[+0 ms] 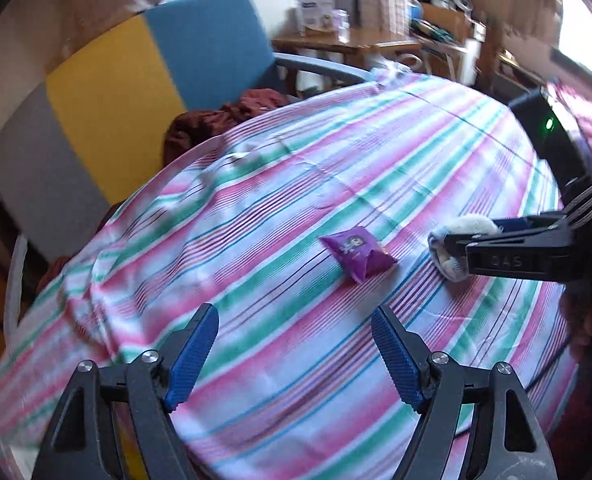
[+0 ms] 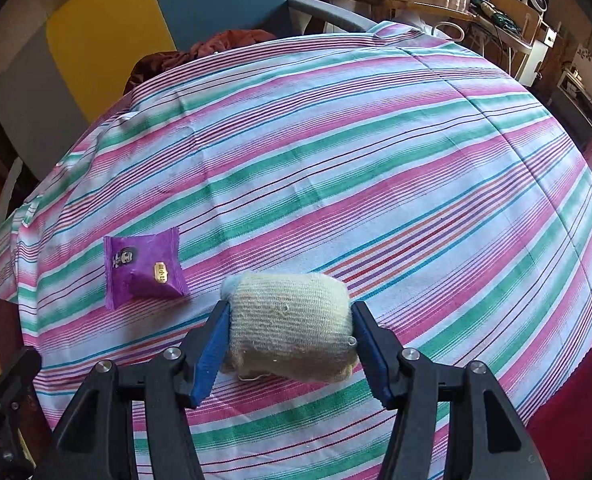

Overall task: Organize objects
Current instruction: 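Grasp the purple snack packet with the left tool while the right tool holds the sock, then carry the purple packet into the gold tray and open the left tool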

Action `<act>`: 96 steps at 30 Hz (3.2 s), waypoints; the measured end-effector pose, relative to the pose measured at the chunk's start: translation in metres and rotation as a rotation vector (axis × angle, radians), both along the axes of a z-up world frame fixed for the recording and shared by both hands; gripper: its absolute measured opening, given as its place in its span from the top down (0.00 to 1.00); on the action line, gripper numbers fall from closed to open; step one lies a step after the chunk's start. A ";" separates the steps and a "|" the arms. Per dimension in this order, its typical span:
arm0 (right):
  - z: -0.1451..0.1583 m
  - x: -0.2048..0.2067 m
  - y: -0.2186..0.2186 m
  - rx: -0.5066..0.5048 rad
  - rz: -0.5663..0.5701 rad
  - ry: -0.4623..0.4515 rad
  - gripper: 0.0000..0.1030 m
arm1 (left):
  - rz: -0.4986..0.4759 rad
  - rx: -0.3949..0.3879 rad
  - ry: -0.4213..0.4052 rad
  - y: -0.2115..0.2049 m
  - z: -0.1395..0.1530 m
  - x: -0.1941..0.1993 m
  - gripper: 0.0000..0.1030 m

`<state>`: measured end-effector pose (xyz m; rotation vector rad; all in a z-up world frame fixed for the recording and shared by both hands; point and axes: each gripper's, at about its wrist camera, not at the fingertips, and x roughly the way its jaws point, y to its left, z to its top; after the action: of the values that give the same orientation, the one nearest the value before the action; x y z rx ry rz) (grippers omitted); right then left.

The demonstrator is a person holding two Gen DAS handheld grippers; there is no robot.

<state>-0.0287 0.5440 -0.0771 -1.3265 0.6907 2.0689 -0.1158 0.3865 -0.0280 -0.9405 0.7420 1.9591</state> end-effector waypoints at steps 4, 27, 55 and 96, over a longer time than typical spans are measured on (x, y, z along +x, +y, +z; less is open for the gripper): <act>0.000 0.008 0.013 -0.028 -0.054 0.023 0.41 | -0.089 -0.029 0.022 0.028 -0.010 -0.006 0.23; -0.011 0.008 0.025 -0.104 -0.092 0.049 0.41 | -0.309 -0.117 -0.063 0.090 -0.071 -0.022 0.62; -0.011 -0.023 -0.024 -0.036 0.180 0.082 0.41 | 0.266 0.112 -0.175 -0.040 -0.057 0.028 0.68; -0.013 -0.030 -0.039 0.080 0.228 0.049 0.40 | 0.598 0.344 -0.106 -0.279 0.004 0.056 0.68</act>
<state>-0.0591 0.5050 -0.0904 -1.3661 0.4896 2.2909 -0.0594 0.1077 -0.0244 -1.1208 0.0412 2.4182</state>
